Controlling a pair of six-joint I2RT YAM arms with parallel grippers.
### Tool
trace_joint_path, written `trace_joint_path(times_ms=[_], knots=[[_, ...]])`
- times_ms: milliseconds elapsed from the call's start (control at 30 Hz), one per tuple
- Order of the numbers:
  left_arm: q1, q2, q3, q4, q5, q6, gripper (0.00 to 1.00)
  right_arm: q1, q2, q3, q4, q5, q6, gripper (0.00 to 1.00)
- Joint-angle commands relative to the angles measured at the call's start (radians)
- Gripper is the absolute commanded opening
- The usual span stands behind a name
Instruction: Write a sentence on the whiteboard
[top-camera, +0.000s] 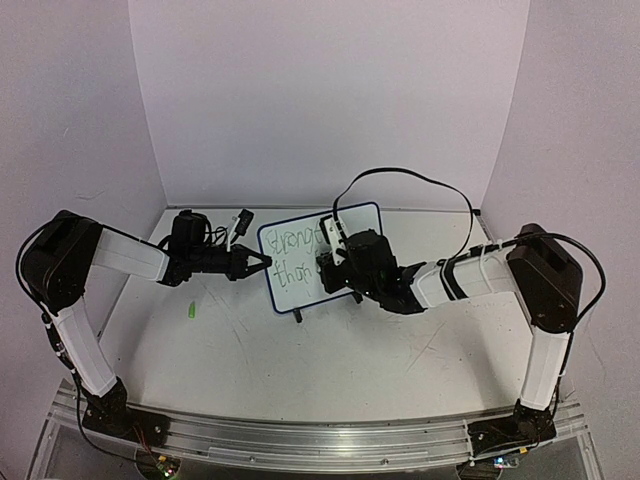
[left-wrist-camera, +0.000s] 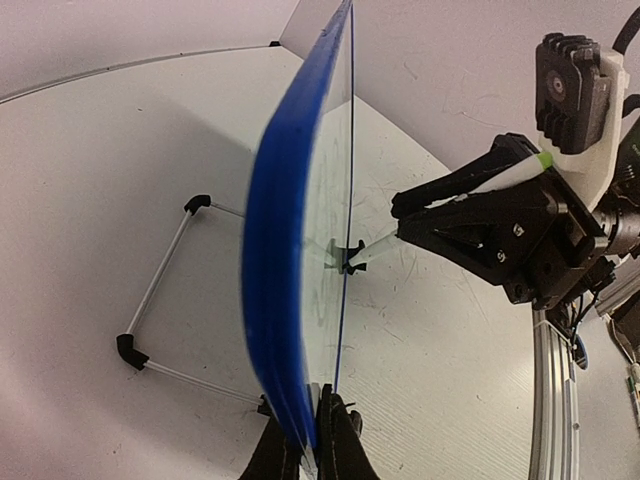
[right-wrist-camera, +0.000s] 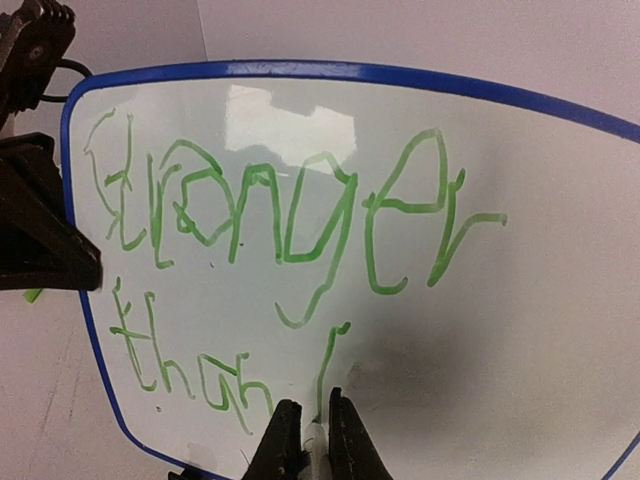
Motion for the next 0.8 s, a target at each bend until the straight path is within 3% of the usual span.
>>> trace_joint_path(times_ms=[0,767], knots=[[0.011,0.016,0.015,-0.063,-0.126,0.113,0.0,0.005,0.013,0.058,0.035,0.041,-0.007,0.0],[0.011,0.015,0.017,-0.064,-0.127,0.113,0.0,-0.026,-0.023,0.001,0.028,0.134,0.025,0.0]])
